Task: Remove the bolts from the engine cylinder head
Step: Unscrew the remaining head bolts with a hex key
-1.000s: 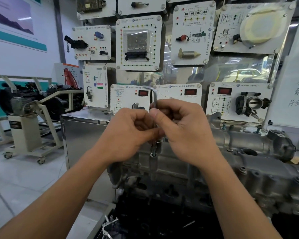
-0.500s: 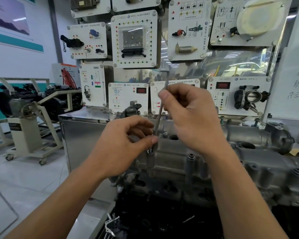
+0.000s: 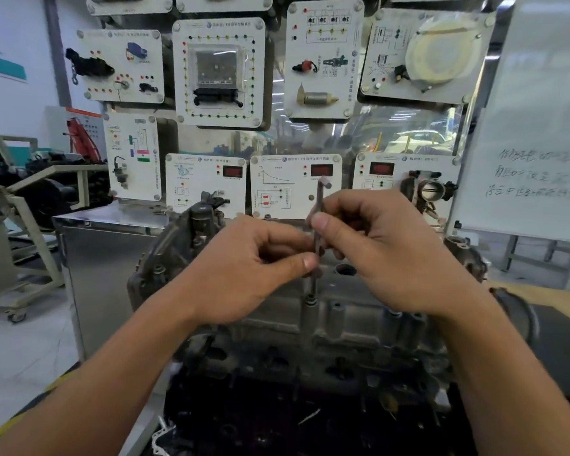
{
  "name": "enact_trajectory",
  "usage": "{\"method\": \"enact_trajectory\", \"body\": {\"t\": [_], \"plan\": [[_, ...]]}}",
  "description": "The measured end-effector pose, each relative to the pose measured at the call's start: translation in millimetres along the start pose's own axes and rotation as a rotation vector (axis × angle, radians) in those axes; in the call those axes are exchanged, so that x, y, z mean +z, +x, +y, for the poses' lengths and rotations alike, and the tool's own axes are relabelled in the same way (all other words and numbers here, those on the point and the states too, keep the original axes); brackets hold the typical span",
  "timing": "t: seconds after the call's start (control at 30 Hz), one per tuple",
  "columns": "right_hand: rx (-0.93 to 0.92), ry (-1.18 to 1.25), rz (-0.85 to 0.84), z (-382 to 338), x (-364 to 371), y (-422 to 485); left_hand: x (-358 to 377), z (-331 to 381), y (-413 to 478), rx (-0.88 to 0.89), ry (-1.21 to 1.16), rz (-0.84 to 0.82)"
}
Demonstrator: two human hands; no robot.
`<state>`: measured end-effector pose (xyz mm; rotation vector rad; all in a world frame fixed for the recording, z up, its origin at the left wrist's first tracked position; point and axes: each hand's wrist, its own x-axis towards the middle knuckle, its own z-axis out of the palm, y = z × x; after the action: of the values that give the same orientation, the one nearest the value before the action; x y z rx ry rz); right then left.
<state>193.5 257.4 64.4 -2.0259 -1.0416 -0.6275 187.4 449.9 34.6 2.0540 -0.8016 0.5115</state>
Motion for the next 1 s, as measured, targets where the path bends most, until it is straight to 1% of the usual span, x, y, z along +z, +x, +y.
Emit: {"method": "enact_trajectory", "body": {"t": [0.17,0.47,0.53,0.67,0.73,0.8,0.9,1.0], "plan": [[-0.008,0.049,0.001,4.5,5.5,-3.9,1.2,0.1,0.7,-0.016,0.019,-0.036],[-0.006,0.115,0.022,10.1,8.4,-3.4,6.0,2.5,1.7,-0.015,0.047,0.032],[-0.011,0.164,0.076,9.7,10.3,-3.6,8.1,3.4,1.4,-0.018,0.049,0.061],[0.027,0.295,0.308,10.5,24.7,-3.8,14.6,5.7,-0.8,-0.019,0.067,0.107],[0.029,0.296,0.371,10.2,33.6,-2.9,15.5,7.0,-2.2,-0.011,0.074,0.134],[0.001,0.277,0.344,8.6,37.7,-2.4,15.8,8.2,-2.6,-0.007,0.069,0.153],[-0.034,0.310,0.279,10.9,34.6,-1.5,17.5,10.9,-1.9,-0.030,0.076,0.159],[-0.042,0.336,0.225,16.3,28.1,-0.4,16.9,14.9,-1.7,-0.065,0.107,0.121]]}}
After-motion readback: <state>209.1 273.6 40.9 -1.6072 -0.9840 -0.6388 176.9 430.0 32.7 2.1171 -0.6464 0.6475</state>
